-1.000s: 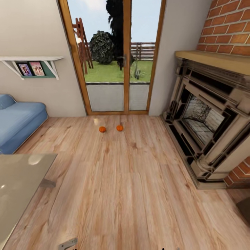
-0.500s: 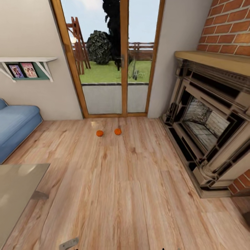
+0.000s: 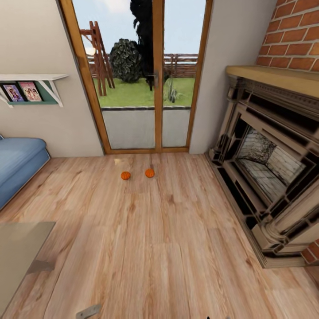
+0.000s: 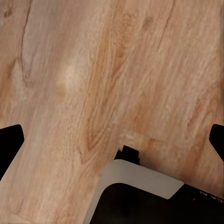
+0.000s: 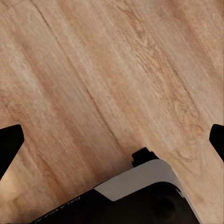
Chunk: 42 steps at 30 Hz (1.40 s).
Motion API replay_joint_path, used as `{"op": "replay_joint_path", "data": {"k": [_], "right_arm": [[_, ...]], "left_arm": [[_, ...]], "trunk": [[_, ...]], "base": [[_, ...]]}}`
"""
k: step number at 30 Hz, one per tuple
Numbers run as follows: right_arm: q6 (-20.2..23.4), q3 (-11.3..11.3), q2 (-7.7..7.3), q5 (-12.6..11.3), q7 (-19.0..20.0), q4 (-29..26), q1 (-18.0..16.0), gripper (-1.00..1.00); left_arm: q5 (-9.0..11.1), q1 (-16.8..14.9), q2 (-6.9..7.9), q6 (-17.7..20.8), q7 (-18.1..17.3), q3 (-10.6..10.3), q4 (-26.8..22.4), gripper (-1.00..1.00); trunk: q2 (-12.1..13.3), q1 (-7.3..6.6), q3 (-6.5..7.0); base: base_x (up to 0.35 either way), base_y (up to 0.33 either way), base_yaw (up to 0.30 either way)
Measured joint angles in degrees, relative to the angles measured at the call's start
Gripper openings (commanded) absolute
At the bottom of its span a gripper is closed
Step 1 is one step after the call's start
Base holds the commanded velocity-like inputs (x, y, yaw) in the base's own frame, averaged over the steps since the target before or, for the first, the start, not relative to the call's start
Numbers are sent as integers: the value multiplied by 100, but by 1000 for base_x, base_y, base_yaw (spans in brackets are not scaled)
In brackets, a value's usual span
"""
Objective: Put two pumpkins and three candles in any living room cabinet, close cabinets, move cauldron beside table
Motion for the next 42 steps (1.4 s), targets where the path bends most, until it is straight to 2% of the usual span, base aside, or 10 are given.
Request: {"op": "replay_joint_path", "data": {"k": [37, 42], "right_arm": [[2, 2, 4, 0, 16, -10, 0, 100], [1, 6, 2, 1, 26, -29, -1, 100]], "left_arm": [[-1, 0, -9, 0, 0, 0, 0, 100], [-3, 1, -8, 0, -2, 0, -1, 100]], "trunk": [[0, 0, 0], [0, 0, 0]], "base": [[327, 0, 0], [327, 0, 143]]}}
